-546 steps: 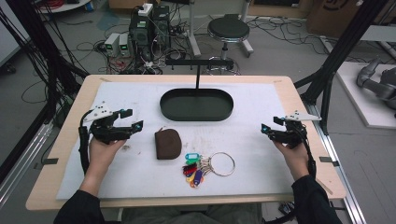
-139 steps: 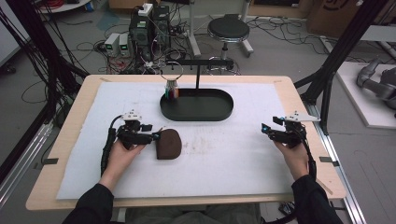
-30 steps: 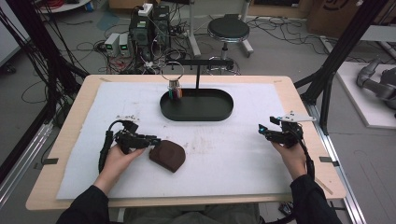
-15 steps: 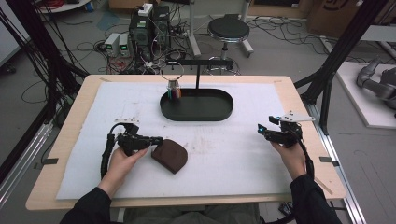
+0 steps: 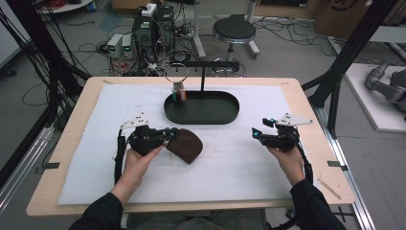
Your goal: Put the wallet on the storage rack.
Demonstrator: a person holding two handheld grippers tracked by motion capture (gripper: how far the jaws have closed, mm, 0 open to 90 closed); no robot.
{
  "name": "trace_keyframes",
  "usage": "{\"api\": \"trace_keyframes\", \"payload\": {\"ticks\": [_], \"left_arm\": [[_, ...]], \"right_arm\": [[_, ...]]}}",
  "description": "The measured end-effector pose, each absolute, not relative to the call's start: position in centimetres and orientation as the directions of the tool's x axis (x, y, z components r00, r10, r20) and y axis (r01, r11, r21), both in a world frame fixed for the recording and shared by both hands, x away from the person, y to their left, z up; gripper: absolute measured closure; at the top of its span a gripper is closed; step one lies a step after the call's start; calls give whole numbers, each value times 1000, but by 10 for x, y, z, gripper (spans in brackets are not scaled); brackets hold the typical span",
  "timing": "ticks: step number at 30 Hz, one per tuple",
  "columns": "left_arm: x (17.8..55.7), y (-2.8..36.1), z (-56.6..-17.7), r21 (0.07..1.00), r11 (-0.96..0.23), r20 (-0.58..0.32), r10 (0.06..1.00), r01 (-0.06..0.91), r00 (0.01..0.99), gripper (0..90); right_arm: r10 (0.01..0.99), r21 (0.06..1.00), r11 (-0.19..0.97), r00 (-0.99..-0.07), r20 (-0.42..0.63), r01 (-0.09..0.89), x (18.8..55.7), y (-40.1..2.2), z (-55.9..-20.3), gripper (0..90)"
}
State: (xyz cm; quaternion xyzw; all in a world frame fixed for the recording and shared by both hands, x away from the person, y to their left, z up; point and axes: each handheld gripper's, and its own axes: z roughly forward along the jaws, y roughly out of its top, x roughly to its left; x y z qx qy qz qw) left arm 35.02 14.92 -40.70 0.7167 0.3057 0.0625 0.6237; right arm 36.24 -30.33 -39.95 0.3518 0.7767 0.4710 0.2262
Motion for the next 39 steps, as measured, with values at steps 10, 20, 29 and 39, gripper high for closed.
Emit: {"api": "trace_keyframes", "payload": {"ticks": [10, 20, 29, 39], "left_arm": [[343, 146, -413, 960, -39, -225, 477, 276, 850, 864], [330, 164, -418, 956, -51, -231, 470, 287, 852, 863], [322, 175, -416, 959, -109, -185, 452, 260, 872, 861], [322, 180, -418, 959, -120, -180, 443, 257, 878, 858]], "right_arm": [[615, 904, 299, -786, 62, 306, 357, -266, -400, 355], [474, 901, 297, -868, 148, 316, 363, -223, -414, 326], [329, 859, 431, -935, 134, 275, 367, -167, -431, 350], [215, 826, 489, -956, 198, 280, 371, -142, -440, 587]]}}
